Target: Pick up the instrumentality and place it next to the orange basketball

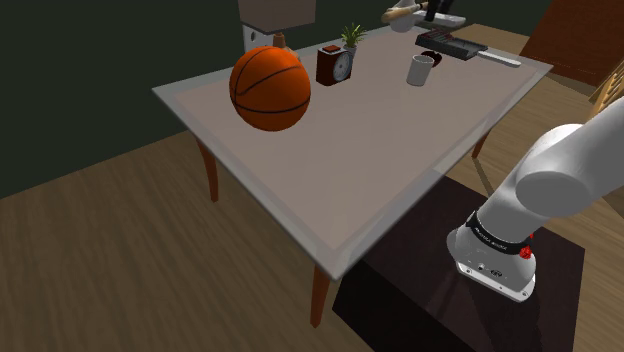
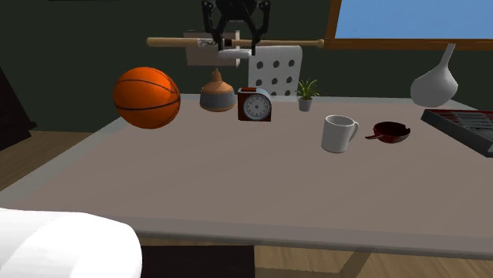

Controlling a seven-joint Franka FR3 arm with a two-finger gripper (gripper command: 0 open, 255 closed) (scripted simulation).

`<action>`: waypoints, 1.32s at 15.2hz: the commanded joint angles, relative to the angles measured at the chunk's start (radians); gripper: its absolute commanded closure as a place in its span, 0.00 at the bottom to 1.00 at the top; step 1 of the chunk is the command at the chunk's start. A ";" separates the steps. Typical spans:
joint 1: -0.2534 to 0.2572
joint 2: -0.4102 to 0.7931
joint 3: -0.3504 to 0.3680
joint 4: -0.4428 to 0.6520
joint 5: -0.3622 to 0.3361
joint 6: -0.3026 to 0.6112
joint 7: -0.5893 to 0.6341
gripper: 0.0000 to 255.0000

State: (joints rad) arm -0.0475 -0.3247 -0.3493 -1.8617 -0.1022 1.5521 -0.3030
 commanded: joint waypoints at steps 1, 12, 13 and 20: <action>0.018 0.011 0.032 0.011 0.014 -0.002 0.049 1.00; 0.115 0.159 0.175 0.146 0.082 0.000 0.278 1.00; 0.124 0.177 0.186 0.166 0.086 -0.002 0.297 1.00; 0.155 0.235 0.223 0.174 0.099 0.047 0.364 1.00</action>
State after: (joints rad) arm 0.1076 -0.0897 -0.1261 -1.6759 -0.0032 1.5858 0.0610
